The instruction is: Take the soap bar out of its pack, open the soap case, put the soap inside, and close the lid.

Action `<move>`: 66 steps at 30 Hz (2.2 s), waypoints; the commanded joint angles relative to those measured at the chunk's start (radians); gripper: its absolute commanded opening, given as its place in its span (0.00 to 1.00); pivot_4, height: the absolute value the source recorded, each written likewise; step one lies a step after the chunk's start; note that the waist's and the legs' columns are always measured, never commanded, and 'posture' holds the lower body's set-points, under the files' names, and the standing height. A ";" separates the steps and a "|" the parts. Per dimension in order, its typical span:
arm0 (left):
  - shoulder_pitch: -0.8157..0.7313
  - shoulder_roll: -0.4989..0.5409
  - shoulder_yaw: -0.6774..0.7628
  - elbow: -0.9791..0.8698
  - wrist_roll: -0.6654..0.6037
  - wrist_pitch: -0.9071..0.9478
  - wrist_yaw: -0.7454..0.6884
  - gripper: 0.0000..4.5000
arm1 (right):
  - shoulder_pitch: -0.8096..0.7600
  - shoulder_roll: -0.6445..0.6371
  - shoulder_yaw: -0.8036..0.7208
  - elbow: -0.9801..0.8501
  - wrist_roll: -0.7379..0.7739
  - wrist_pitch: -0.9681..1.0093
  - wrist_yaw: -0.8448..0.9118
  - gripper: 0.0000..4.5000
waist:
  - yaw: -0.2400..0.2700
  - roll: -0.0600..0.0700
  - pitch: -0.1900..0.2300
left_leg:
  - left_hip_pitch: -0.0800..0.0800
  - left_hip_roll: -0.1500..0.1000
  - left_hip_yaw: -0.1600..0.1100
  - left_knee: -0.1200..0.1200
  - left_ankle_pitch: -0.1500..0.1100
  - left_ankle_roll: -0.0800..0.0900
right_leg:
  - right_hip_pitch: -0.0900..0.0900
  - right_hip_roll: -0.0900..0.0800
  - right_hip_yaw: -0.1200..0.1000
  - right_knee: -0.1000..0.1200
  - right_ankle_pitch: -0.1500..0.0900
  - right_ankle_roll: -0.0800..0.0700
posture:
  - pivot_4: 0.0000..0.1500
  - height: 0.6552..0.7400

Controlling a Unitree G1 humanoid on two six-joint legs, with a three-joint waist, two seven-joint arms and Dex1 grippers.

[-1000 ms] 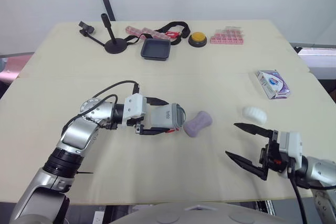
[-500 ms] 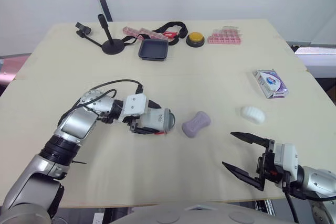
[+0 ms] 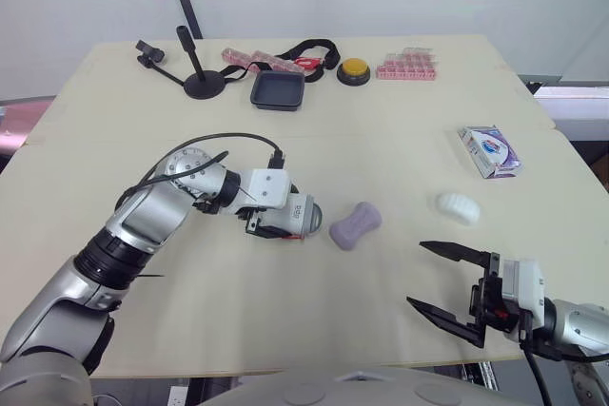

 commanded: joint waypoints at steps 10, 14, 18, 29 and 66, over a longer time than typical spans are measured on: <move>-0.052 0.027 -0.003 -0.050 0.031 0.026 -0.008 0.77 | 0.018 -0.012 -0.021 -0.013 0.064 0.029 -0.002 1.00 | 0.007 0.000 0.000 | 0.000 0.000 0.000 -0.001 0.000 0.000 | 0.001 0.000 -0.001 -0.003 0.000 0.000 | 1.00 1.00; -0.066 0.038 0.005 -0.036 0.027 0.009 -0.023 0.77 | 0.028 -0.010 -0.027 -0.006 0.072 0.035 0.000 1.00 | 0.008 0.000 0.000 | 0.000 0.000 -0.001 -0.002 0.000 0.000 | 0.001 0.000 -0.001 -0.004 0.000 0.000 | 1.00 1.00; -0.096 0.060 0.019 -0.011 0.017 -0.015 -0.049 0.77 | 0.027 -0.013 -0.034 0.008 0.075 0.030 0.009 1.00 | 0.008 0.000 0.000 | 0.000 0.000 -0.001 -0.002 0.000 0.000 | 0.001 0.000 -0.001 -0.005 0.000 0.000 | 1.00 1.00; -0.123 0.121 0.011 -0.084 -0.007 0.110 -0.116 0.77 | 0.004 -0.025 -0.026 0.009 0.078 0.051 0.009 1.00 | 0.009 0.000 0.000 | 0.001 -0.001 0.000 -0.006 0.000 0.000 | 0.001 0.000 -0.001 -0.006 0.000 0.000 | 1.00 1.00; -0.088 0.190 0.014 -0.031 -0.016 0.059 -0.187 0.77 | 0.006 -0.029 -0.017 0.018 0.057 0.054 0.014 1.00 | 0.019 0.000 0.002 | 0.002 -0.001 0.001 -0.010 0.000 -0.001 | 0.001 0.000 -0.001 -0.009 0.000 0.000 | 1.00 1.00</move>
